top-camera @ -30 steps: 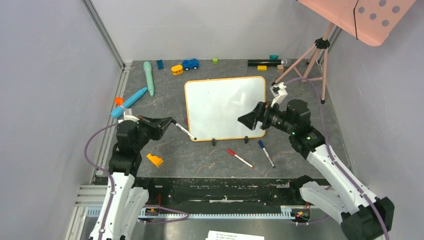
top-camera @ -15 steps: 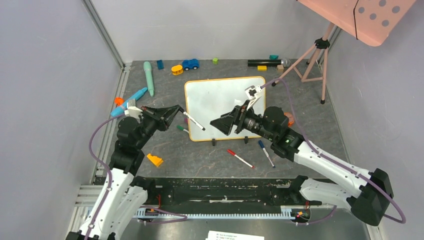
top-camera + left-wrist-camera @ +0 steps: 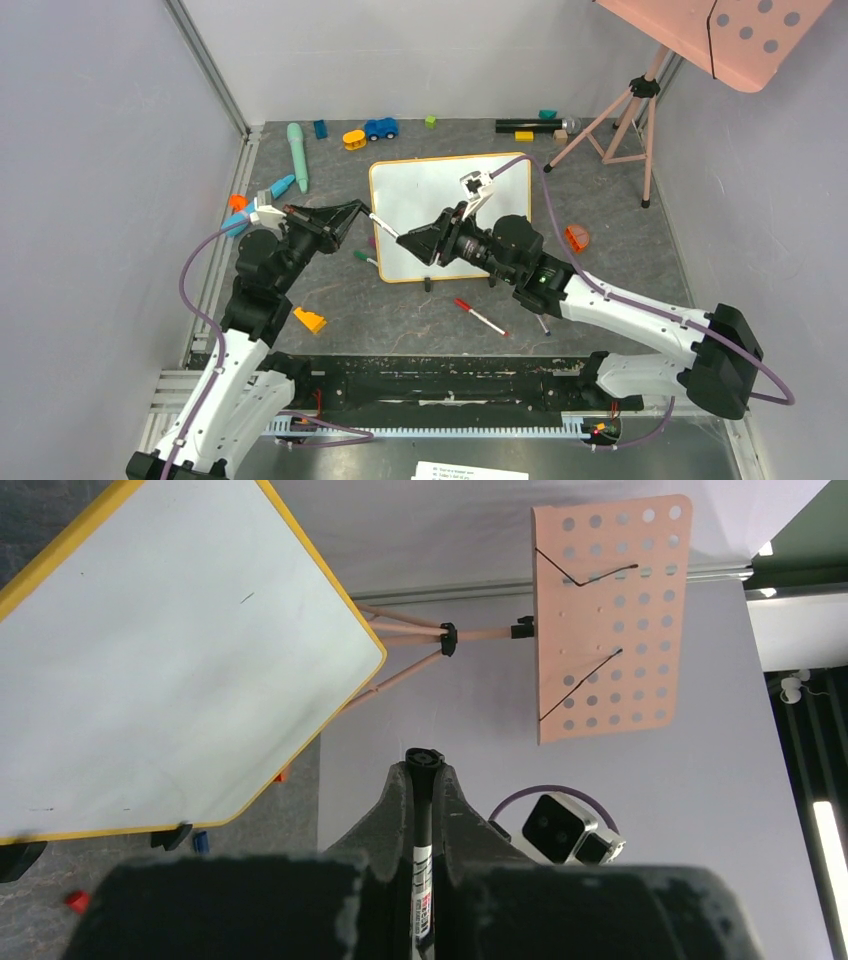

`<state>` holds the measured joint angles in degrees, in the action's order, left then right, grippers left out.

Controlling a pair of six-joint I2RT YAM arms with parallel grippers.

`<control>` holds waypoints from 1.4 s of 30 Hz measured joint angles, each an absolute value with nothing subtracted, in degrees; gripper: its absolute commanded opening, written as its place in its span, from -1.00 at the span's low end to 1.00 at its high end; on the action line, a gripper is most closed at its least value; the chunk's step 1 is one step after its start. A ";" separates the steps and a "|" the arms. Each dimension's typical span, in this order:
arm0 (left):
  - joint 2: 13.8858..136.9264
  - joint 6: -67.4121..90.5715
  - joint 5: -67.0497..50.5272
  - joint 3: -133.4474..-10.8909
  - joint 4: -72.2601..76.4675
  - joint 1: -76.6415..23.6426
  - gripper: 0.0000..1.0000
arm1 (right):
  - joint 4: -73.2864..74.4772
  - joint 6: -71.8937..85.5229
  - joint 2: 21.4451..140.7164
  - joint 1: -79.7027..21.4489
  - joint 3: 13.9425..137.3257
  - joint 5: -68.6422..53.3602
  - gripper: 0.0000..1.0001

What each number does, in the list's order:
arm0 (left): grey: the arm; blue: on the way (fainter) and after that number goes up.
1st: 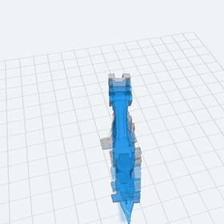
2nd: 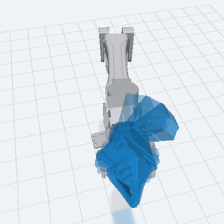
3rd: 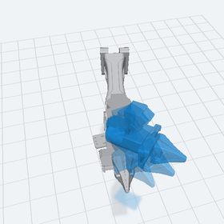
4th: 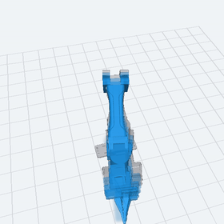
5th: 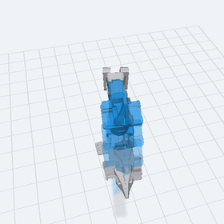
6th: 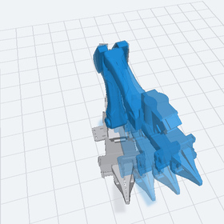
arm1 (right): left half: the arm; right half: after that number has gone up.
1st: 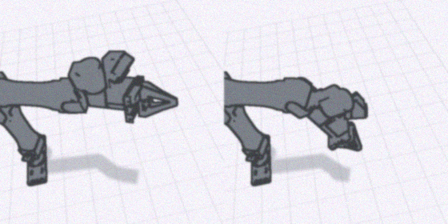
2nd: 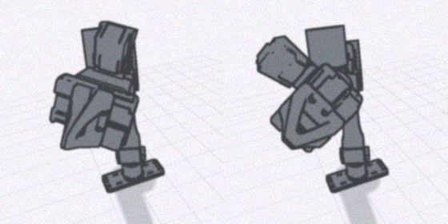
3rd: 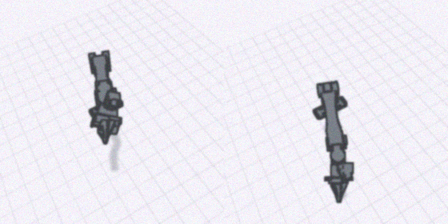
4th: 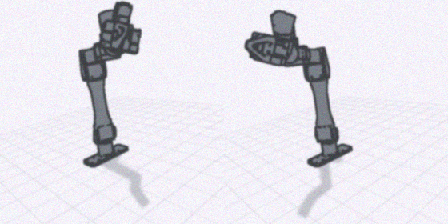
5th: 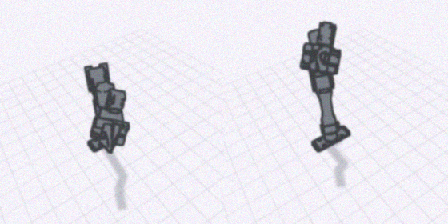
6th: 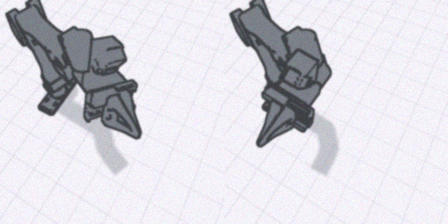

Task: Write a sentence on the whiteboard
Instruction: Pass from the left arm to the right

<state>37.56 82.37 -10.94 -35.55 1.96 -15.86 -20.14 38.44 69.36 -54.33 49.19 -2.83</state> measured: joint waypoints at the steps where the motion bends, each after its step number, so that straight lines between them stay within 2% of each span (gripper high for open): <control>1: 37.30 82.37 -10.61 -35.35 2.00 -15.86 -0.96 | -20.36 38.52 69.69 -54.43 49.32 -2.74 -0.27; 14: 36.38 82.87 -9.54 -33.34 2.39 -15.86 -0.96 | -23.05 39.00 72.12 -54.63 49.52 -3.68 -0.39; 16: 36.75 82.89 -9.56 -33.34 2.55 -15.88 -0.96 | -23.09 39.09 72.71 -54.63 49.80 -4.19 -0.52; 21: 37.23 82.91 -9.50 -33.34 3.09 -15.86 -0.96 | -23.27 39.31 73.52 -54.65 50.35 -4.82 -1.00; 24: 37.23 82.91 -9.26 -33.32 3.40 -15.84 -0.94 | -23.24 39.48 73.80 -54.57 50.52 -5.37 -1.00; 26: 37.28 82.89 -9.23 -33.32 3.22 -15.84 -0.71 | -22.57 39.42 73.84 -54.52 50.81 -5.65 -1.00; 29: 38.54 82.61 -9.87 -33.56 2.35 -15.84 -0.10 | -20.53 38.89 73.65 -53.93 51.31 -6.26 -1.00; 32: 40.58 81.23 -12.23 -34.57 0.43 -15.88 0.43 | -17.85 38.79 72.34 -51.77 51.24 -8.54 -1.00; 35: 42.74 79.42 -14.33 -35.40 -1.80 -15.88 0.87 | -15.35 38.81 69.54 -48.31 50.68 -12.19 -1.00; 37: 43.35 77.32 -15.66 -36.34 -3.84 -15.88 0.98 | -13.15 38.74 67.75 -45.36 50.59 -15.16 -1.00; 42: 47.94 68.18 -24.16 -41.34 -5.85 -15.84 0.99 | -7.75 37.56 65.47 -36.58 50.81 -25.34 -1.00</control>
